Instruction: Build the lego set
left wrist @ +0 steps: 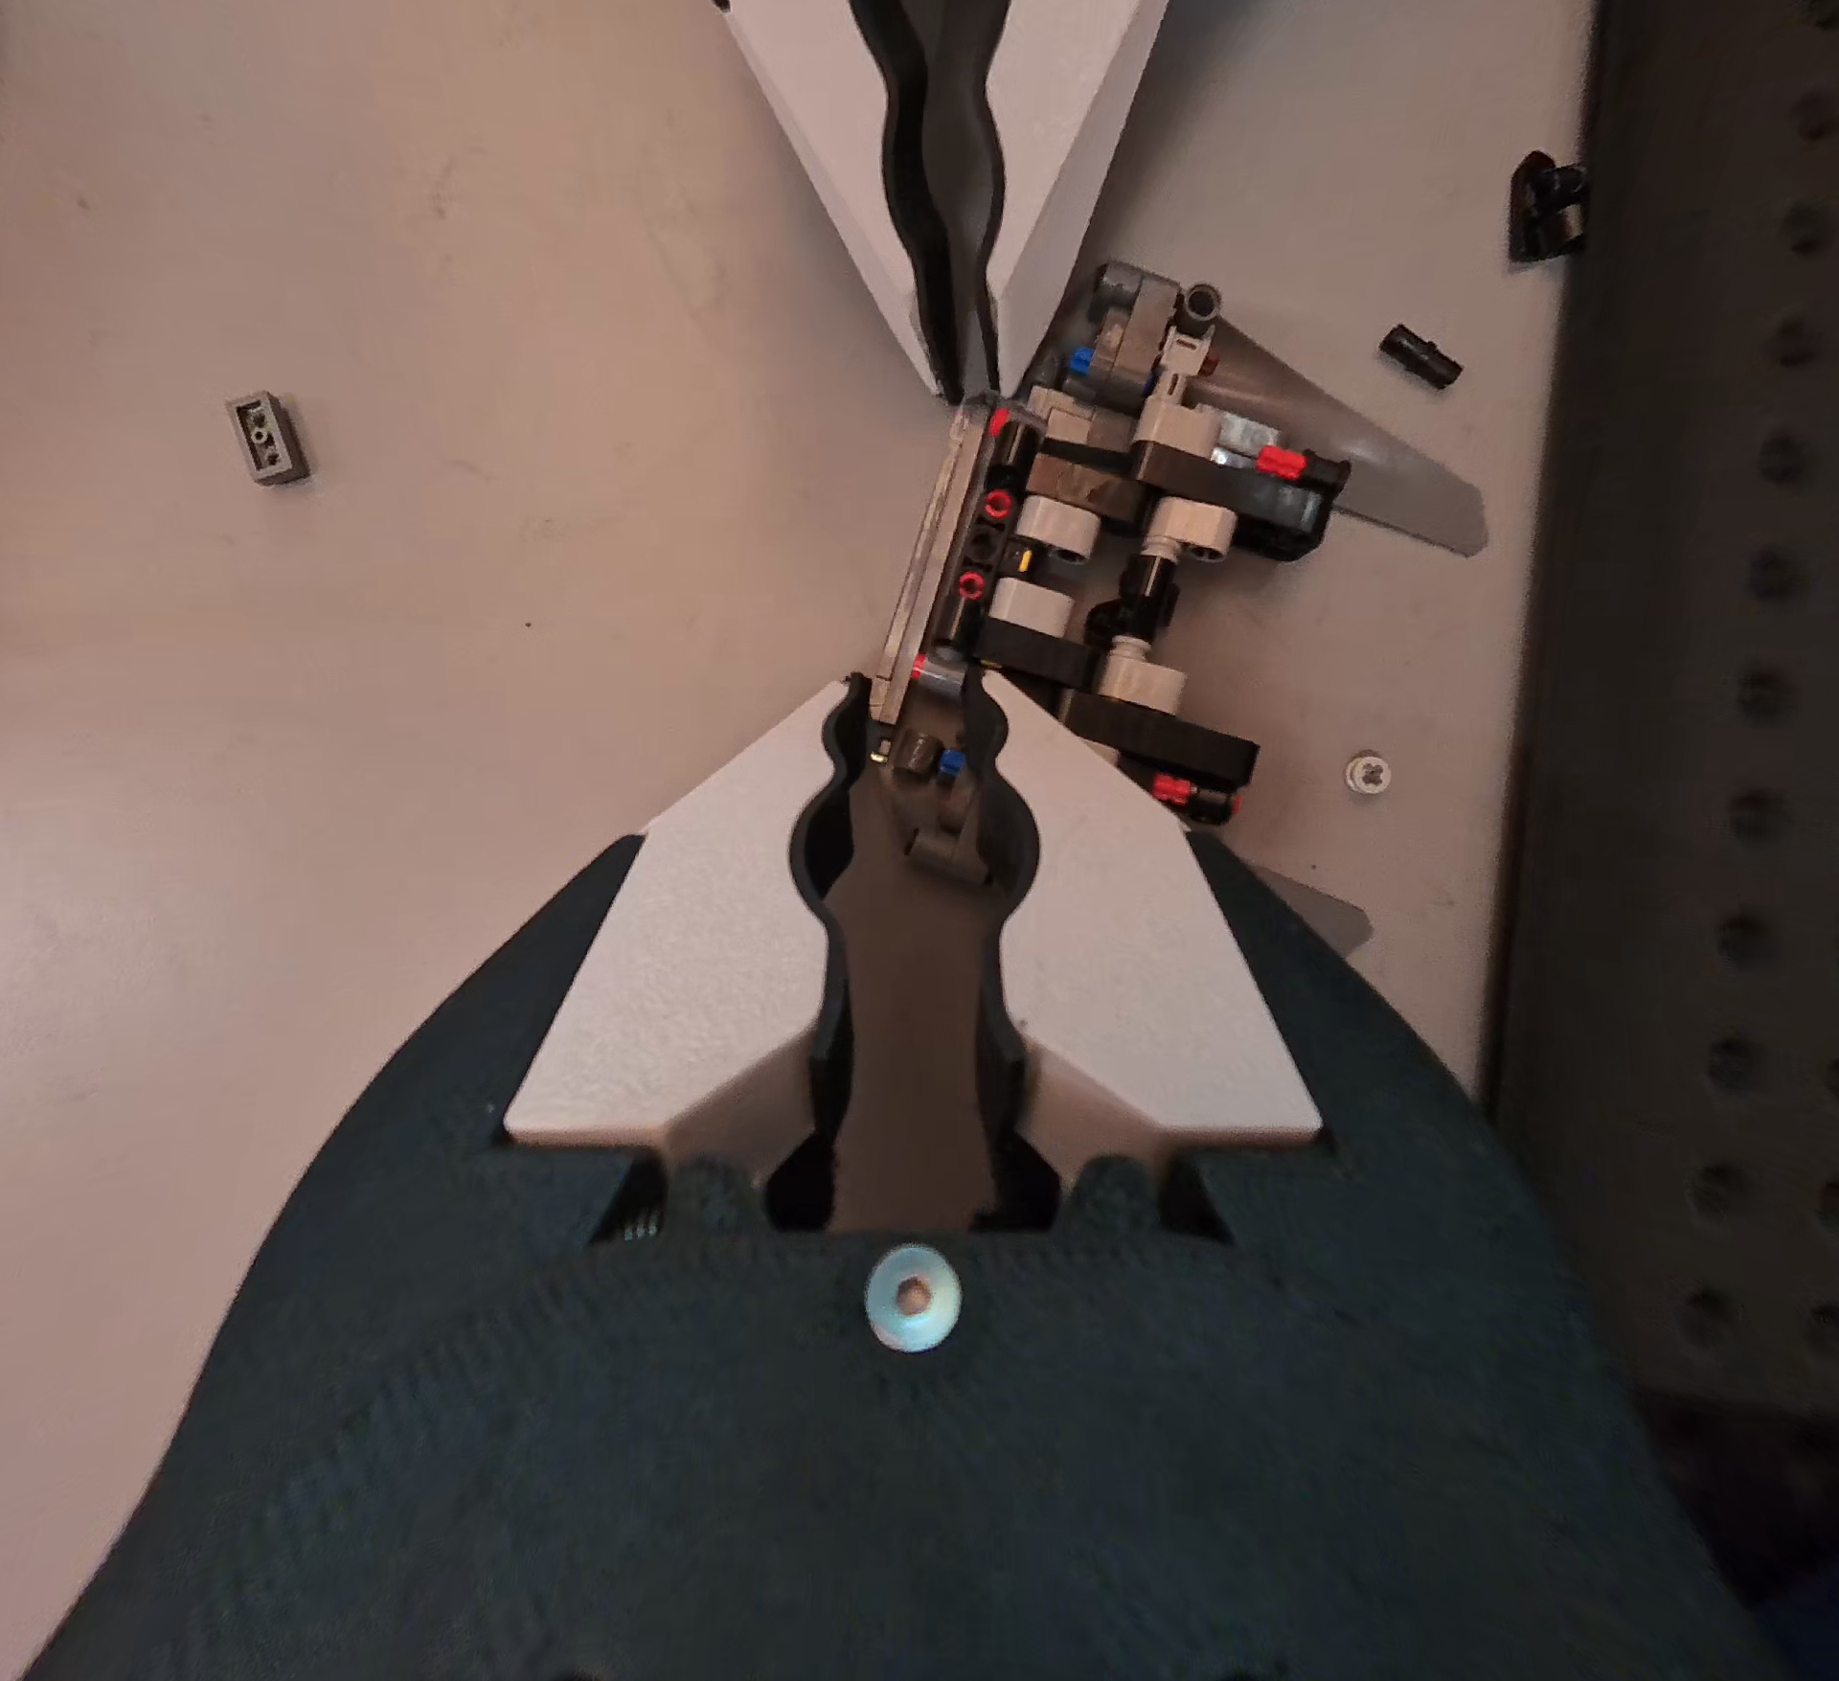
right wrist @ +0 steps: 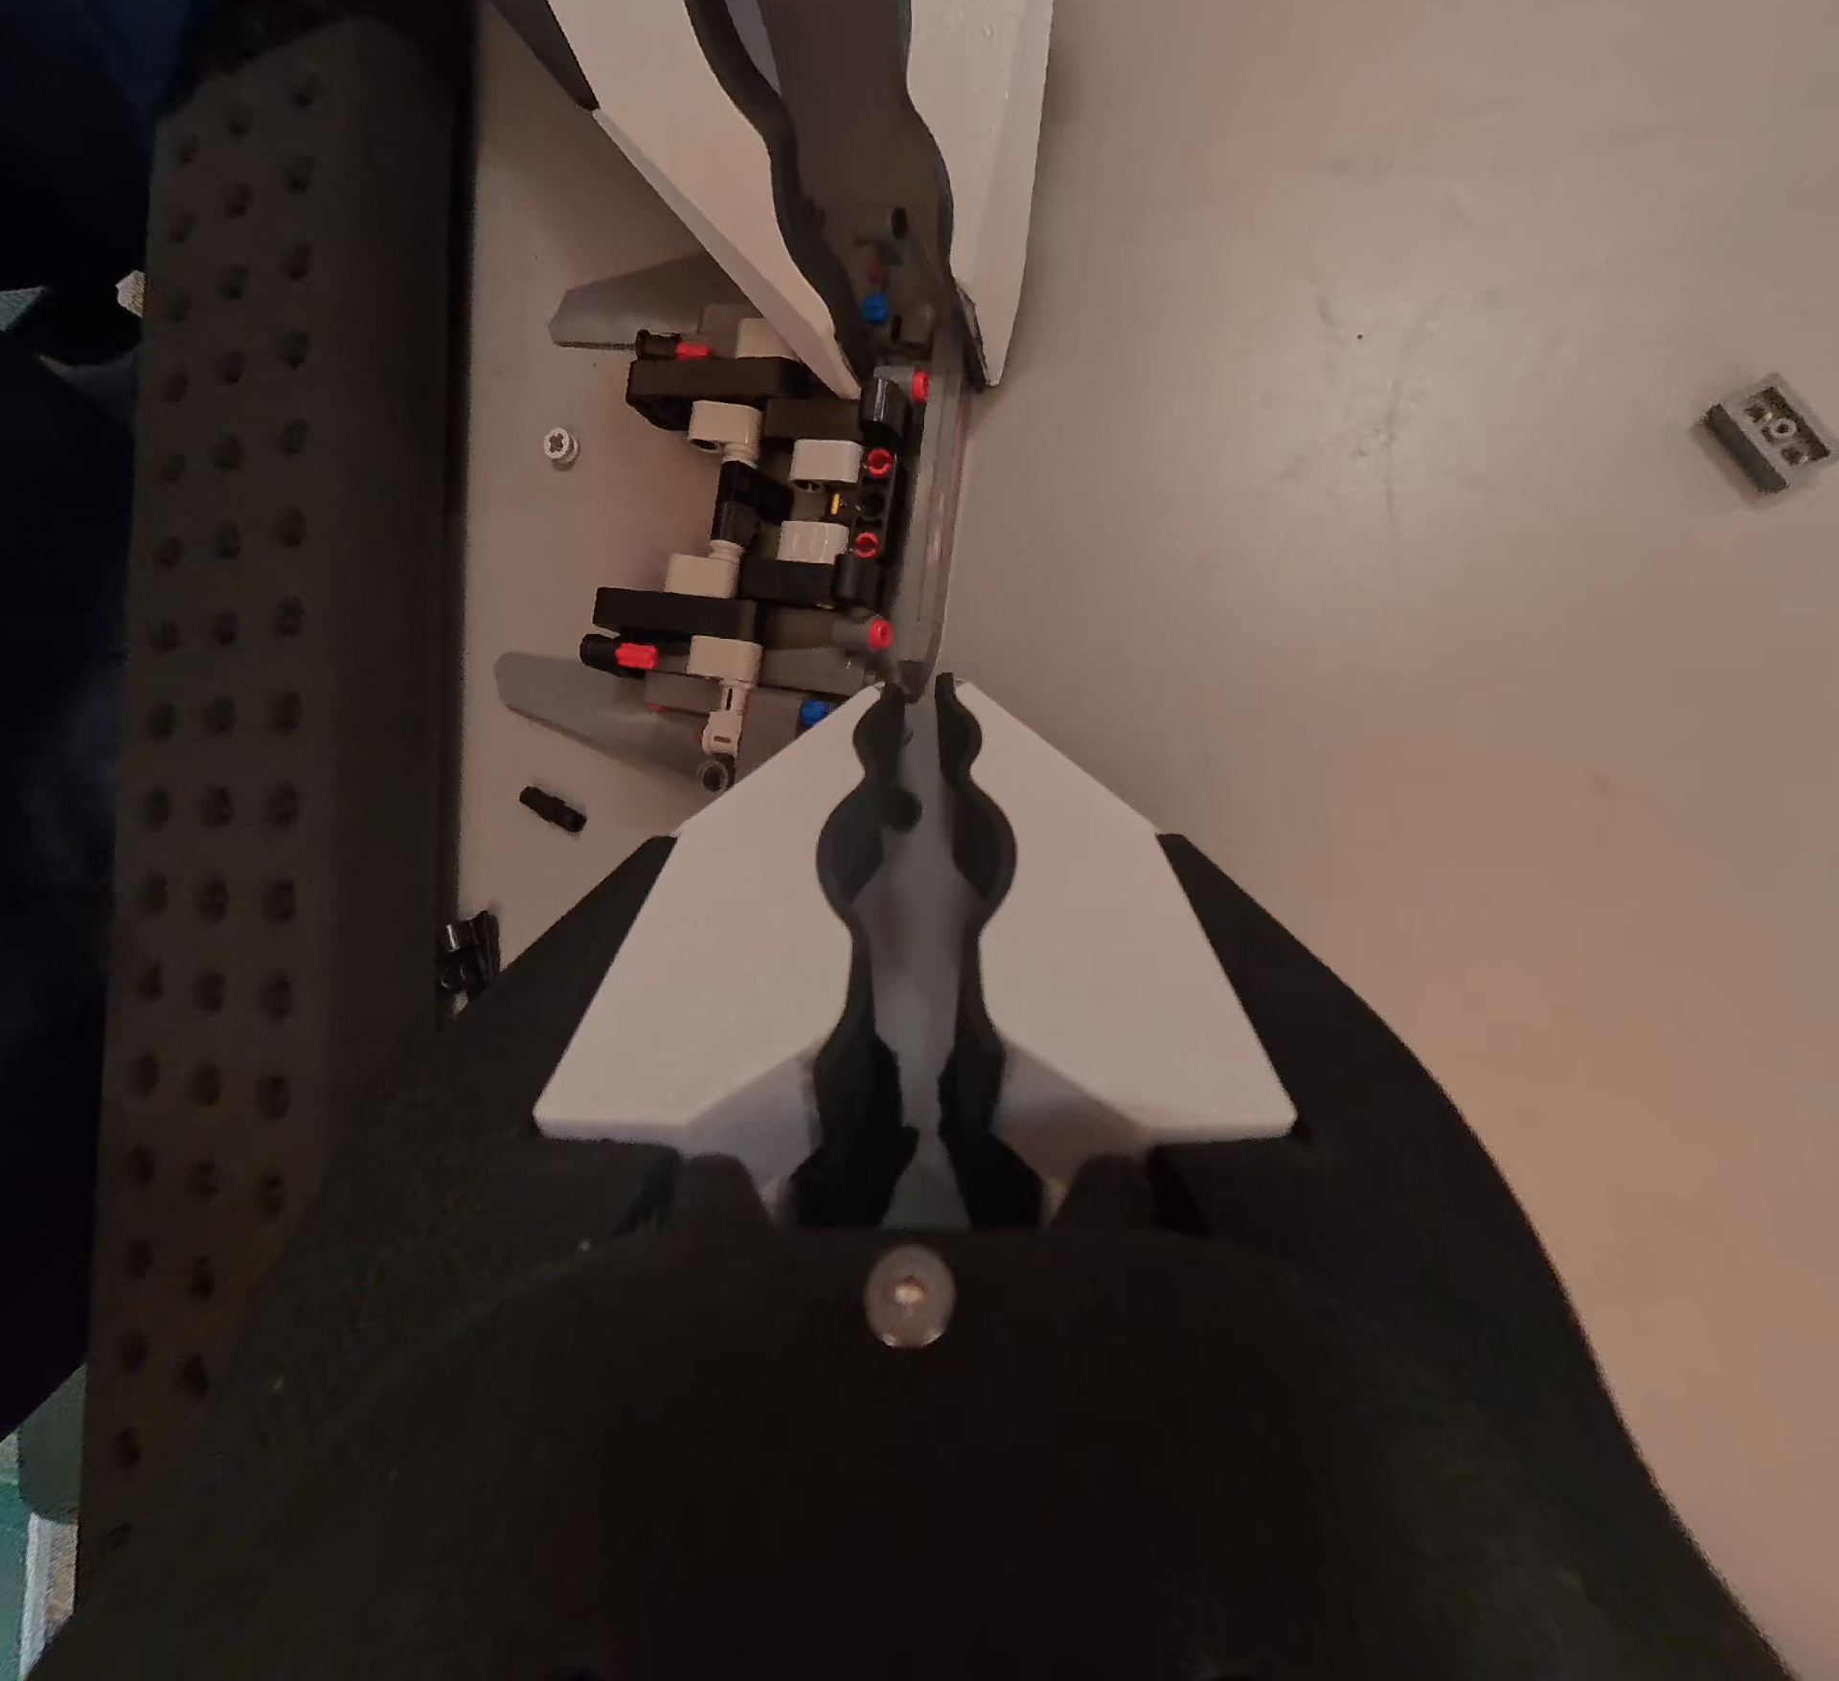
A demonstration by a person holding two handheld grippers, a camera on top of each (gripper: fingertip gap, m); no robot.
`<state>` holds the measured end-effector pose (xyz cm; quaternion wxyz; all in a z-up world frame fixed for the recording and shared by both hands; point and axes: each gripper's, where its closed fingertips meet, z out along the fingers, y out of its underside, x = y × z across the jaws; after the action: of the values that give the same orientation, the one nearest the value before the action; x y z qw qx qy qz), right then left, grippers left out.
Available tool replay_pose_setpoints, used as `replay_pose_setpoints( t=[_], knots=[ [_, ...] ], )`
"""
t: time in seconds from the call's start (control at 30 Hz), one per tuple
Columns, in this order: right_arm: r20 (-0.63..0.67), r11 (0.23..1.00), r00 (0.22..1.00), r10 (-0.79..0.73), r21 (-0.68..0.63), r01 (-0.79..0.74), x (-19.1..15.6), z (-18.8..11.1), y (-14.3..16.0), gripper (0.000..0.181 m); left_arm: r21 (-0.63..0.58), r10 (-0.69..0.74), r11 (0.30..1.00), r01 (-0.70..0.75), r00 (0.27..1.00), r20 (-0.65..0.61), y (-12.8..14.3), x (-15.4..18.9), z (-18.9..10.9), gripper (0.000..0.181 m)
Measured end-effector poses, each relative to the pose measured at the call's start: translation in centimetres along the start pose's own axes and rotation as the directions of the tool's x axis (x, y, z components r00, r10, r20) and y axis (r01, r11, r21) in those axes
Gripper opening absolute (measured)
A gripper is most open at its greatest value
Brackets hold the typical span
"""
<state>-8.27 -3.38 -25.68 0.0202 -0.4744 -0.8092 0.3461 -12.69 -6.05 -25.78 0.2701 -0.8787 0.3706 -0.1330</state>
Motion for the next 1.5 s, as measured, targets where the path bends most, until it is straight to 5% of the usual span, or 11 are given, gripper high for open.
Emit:
replay_pose_setpoints(
  t=[1.5],
  knots=[
    [-0.041, 1.000, 0.999, -0.010, 0.012, 0.010, 0.39, 0.27, -0.38, 0.000, 0.014, 0.005, 1.000, -0.004, 1.000, -0.013, -0.28, 0.29, 0.21, 0.018]
  ],
)
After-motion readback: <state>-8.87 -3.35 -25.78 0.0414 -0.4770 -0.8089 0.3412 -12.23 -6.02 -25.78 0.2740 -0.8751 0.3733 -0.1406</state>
